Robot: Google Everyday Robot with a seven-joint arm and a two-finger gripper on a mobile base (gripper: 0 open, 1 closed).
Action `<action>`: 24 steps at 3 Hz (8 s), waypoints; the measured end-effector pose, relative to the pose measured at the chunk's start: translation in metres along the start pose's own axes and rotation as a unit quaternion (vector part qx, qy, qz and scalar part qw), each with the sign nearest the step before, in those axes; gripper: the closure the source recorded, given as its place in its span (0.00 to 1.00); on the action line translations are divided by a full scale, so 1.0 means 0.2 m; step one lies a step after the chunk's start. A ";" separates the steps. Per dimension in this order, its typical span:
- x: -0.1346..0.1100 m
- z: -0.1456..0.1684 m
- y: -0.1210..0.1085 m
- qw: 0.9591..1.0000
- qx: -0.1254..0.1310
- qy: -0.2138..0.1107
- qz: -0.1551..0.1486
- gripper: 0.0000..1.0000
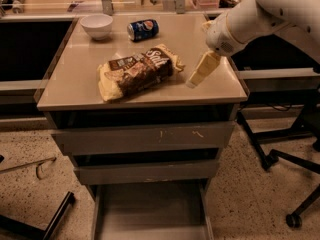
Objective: Place brown chip bag into bottom drawer
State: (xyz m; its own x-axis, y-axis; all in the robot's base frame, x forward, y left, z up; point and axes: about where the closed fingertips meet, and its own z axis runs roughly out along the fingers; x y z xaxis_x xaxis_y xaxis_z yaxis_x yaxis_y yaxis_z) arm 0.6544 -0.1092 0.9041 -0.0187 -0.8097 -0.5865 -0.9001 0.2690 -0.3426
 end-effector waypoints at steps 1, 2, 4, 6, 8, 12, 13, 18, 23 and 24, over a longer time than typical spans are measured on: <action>-0.12 0.10 -0.08 1.000 -0.007 -0.011 -0.025 0.00; -0.20 0.20 -0.10 0.999 -0.022 -0.017 -0.044 0.00; -0.34 0.36 -0.02 0.994 -0.068 -0.010 -0.089 0.00; -0.38 0.48 0.06 0.988 -0.109 -0.004 -0.110 0.00; -0.41 0.59 0.13 0.979 -0.155 0.002 -0.135 0.00; -0.39 0.63 0.16 0.975 -0.175 0.008 -0.138 0.67; -0.44 0.51 0.23 0.977 -0.166 0.023 -0.133 0.90; -0.56 0.08 0.95 0.990 -0.107 0.040 -0.088 1.00; -0.06 0.49 1.49 0.978 -0.193 0.025 0.079 1.00; 0.22 0.83 1.67 0.973 -0.188 0.091 0.096 1.00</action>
Offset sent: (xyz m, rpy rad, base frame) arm 0.0507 0.0706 0.0038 -0.0116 -0.0250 0.1561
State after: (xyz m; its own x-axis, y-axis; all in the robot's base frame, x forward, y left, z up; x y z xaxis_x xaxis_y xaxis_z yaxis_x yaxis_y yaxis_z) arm 0.4262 0.0323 0.6423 -0.2481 -0.8516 -0.4617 -0.9675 0.2419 0.0737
